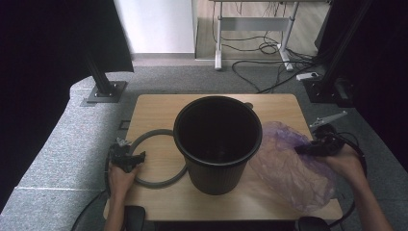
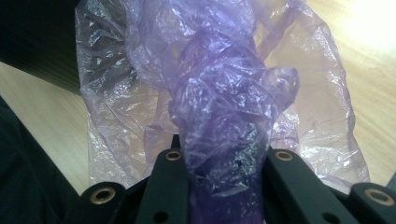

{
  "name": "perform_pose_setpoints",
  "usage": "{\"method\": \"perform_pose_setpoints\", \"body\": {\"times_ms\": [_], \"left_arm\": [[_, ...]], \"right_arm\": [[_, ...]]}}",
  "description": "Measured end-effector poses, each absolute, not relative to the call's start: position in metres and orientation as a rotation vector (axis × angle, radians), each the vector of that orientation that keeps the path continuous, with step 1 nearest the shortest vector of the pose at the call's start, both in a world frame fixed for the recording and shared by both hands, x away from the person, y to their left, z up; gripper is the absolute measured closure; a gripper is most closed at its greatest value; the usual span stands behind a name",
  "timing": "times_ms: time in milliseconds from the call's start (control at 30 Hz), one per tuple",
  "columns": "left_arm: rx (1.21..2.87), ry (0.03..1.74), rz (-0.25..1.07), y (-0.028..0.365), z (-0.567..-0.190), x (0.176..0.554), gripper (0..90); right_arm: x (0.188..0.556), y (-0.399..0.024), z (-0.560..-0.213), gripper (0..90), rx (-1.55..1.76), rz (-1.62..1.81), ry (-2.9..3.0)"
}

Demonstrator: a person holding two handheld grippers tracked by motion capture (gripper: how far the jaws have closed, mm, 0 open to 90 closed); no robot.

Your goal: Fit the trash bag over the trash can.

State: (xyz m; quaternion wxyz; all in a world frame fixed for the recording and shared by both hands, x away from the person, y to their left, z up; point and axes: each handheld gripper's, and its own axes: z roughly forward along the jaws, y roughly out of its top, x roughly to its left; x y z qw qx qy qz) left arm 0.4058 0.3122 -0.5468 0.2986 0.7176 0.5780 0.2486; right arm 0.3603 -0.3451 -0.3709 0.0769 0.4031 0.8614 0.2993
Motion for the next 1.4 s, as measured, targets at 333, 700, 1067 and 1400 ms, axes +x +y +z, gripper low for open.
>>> {"method": "perform_pose_setpoints", "body": {"times_ms": [333, 700, 1067, 1400], "left_arm": [[1.903, 1.536, 0.66, 0.312, -0.547, 0.406, 12.7], [1.905, 1.537, 0.659, 0.312, -0.547, 0.406, 12.7], [1.904, 1.537, 0.659, 0.312, -0.547, 0.406, 12.7], [1.904, 1.537, 0.659, 0.312, -0.547, 0.406, 12.7]], "right_arm": [[0.352, -0.352, -0.327, 77.1, 1.16, 0.949, 2.563], [0.345, -0.356, -0.279, 76.9, 1.116, 0.978, 2.544], [0.342, -0.361, -0.238, 76.9, 1.094, 0.963, 2.504], [0.338, -0.369, -0.209, 76.9, 1.089, 0.998, 2.47]]}}
